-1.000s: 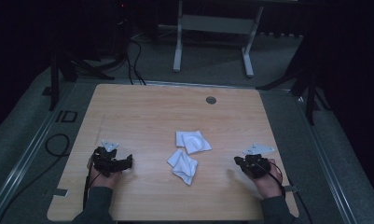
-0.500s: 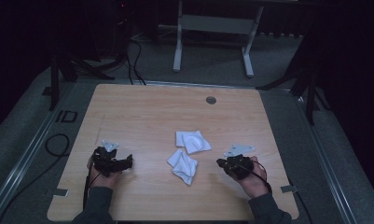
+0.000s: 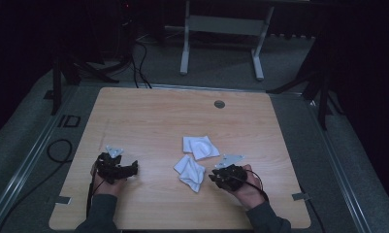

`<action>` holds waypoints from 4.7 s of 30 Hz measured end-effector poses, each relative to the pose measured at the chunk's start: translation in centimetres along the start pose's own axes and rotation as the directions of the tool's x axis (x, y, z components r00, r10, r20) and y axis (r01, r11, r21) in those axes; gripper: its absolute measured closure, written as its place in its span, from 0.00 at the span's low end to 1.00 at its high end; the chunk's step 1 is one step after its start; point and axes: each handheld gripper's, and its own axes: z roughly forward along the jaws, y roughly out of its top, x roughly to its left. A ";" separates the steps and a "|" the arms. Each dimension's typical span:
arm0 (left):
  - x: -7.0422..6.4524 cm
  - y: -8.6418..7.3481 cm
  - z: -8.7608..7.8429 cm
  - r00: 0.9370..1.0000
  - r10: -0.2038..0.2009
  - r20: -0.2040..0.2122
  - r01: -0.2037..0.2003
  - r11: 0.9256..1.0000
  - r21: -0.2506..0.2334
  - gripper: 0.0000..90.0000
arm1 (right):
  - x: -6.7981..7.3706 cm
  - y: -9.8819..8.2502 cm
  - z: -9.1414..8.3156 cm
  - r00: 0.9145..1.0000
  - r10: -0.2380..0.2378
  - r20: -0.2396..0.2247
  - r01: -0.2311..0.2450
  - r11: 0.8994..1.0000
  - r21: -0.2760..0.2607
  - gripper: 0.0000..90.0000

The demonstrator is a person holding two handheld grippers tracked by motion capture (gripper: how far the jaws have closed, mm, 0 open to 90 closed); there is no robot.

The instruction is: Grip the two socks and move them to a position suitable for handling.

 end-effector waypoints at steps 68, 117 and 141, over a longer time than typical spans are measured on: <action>0.0 0.0 0.0 1.000 -0.001 0.000 0.001 1.000 -0.001 0.10 | -0.7 0.5 -5.8 0.982 -0.111 0.156 0.115 0.993 -0.015 0.97; 0.0 0.0 0.0 1.000 0.000 0.000 0.000 1.000 -0.001 0.10 | -0.7 -1.3 2.1 0.999 -0.039 0.000 0.039 0.997 0.060 1.00; 0.0 0.0 0.0 1.000 0.000 0.000 0.000 1.000 -0.001 0.10 | 0.4 0.9 4.0 0.983 -0.140 -0.116 0.145 0.989 0.037 1.00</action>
